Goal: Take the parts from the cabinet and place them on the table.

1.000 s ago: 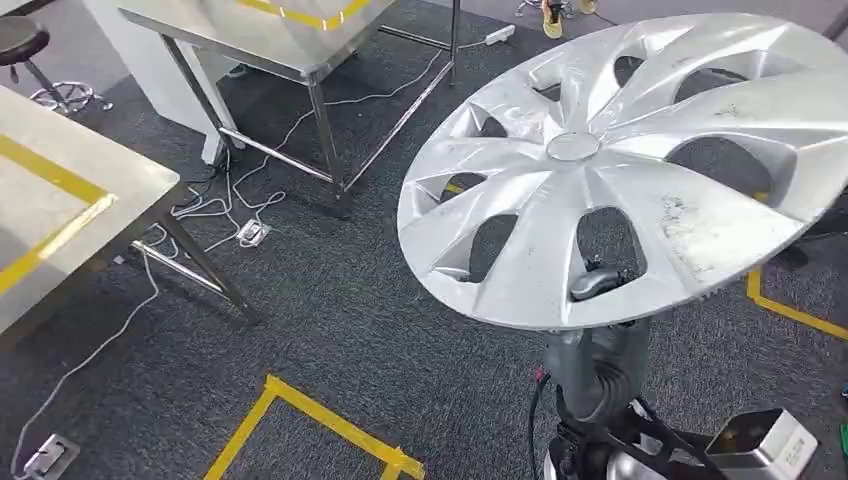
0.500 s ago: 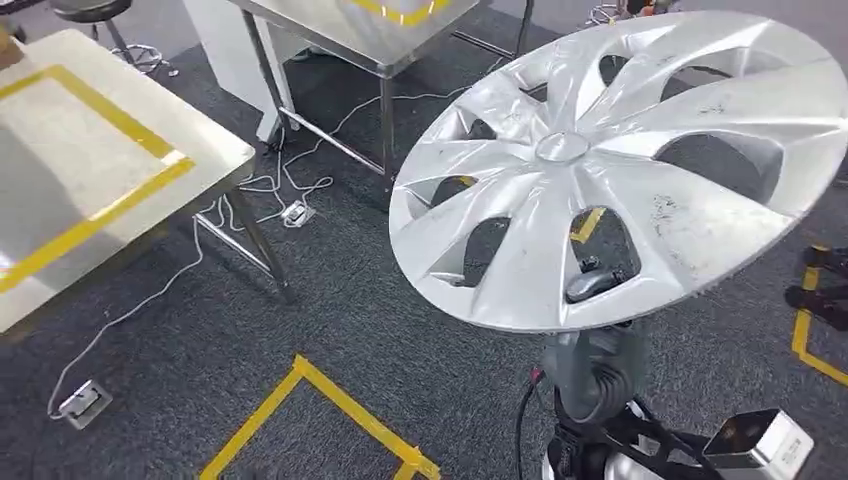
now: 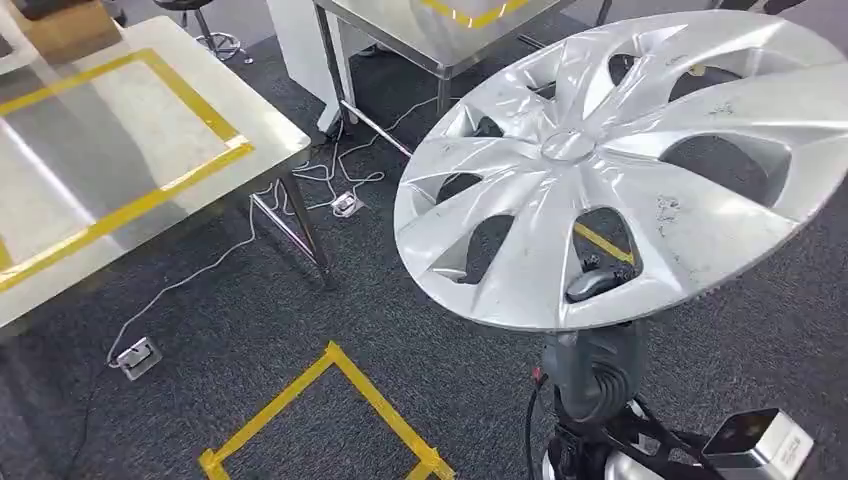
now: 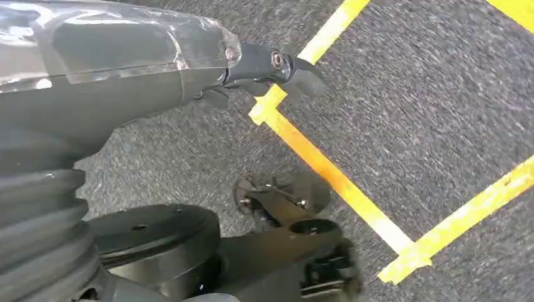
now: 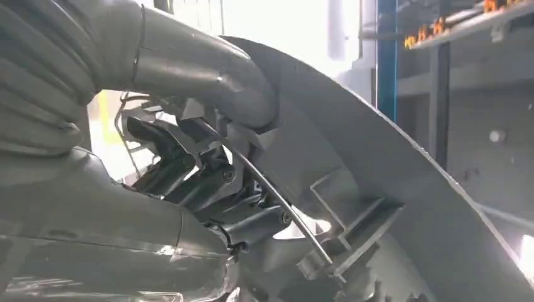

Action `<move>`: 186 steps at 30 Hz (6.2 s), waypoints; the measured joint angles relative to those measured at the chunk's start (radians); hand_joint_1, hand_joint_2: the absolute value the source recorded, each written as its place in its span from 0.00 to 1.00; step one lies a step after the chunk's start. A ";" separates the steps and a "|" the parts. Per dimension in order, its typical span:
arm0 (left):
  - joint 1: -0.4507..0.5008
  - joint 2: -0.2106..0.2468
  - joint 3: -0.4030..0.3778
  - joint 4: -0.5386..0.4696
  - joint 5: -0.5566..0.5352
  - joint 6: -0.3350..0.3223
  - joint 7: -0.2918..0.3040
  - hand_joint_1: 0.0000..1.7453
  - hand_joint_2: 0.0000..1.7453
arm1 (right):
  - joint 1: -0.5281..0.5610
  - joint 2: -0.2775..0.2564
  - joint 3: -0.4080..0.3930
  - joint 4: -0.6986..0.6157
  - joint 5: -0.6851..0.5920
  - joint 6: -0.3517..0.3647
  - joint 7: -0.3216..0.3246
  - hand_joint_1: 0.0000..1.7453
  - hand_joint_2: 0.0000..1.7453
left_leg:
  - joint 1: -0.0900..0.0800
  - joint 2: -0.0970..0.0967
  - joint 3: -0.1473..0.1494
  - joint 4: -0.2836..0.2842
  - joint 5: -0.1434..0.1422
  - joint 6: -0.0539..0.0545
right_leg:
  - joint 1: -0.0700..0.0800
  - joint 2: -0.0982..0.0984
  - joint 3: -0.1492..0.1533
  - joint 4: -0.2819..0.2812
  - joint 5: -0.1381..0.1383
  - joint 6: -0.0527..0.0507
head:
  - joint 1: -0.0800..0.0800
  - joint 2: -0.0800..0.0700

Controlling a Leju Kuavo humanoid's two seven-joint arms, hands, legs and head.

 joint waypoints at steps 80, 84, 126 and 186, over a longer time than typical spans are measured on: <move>-0.002 -0.001 0.000 -0.005 -0.014 0.002 -0.019 0.00 1.00 | -0.029 -0.013 0.003 0.000 -0.021 -0.028 -0.002 1.00 1.00 | -0.016 -0.051 0.124 -0.238 0.129 0.070 | -0.003 0.023 -0.072 0.201 -0.069 0.032 | 0.026 0.000; -0.002 -0.008 0.000 -0.006 -0.014 0.003 -0.021 0.00 1.00 | -0.035 -0.014 0.003 -0.002 -0.028 -0.024 -0.004 1.00 1.00 | -0.007 -0.075 0.111 -0.239 0.139 0.058 | 0.017 0.062 -0.013 0.045 -0.018 -0.008 | 0.033 0.000; 0.002 0.003 0.000 -0.005 0.018 -0.014 -0.019 0.00 1.00 | -0.031 -0.003 0.008 0.000 -0.048 -0.002 -0.040 1.00 1.00 | -0.013 -0.042 0.118 -0.252 0.134 0.062 | 0.010 0.081 -0.006 0.021 -0.020 0.029 | 0.020 0.000; 0.003 0.010 0.000 -0.005 0.021 -0.026 -0.004 0.00 1.00 | -0.031 0.006 0.012 0.013 -0.048 -0.003 -0.042 1.00 1.00 | 0.016 0.008 0.060 -0.142 0.136 0.001 | -0.016 0.002 0.024 0.009 -0.025 0.032 | 0.000 0.000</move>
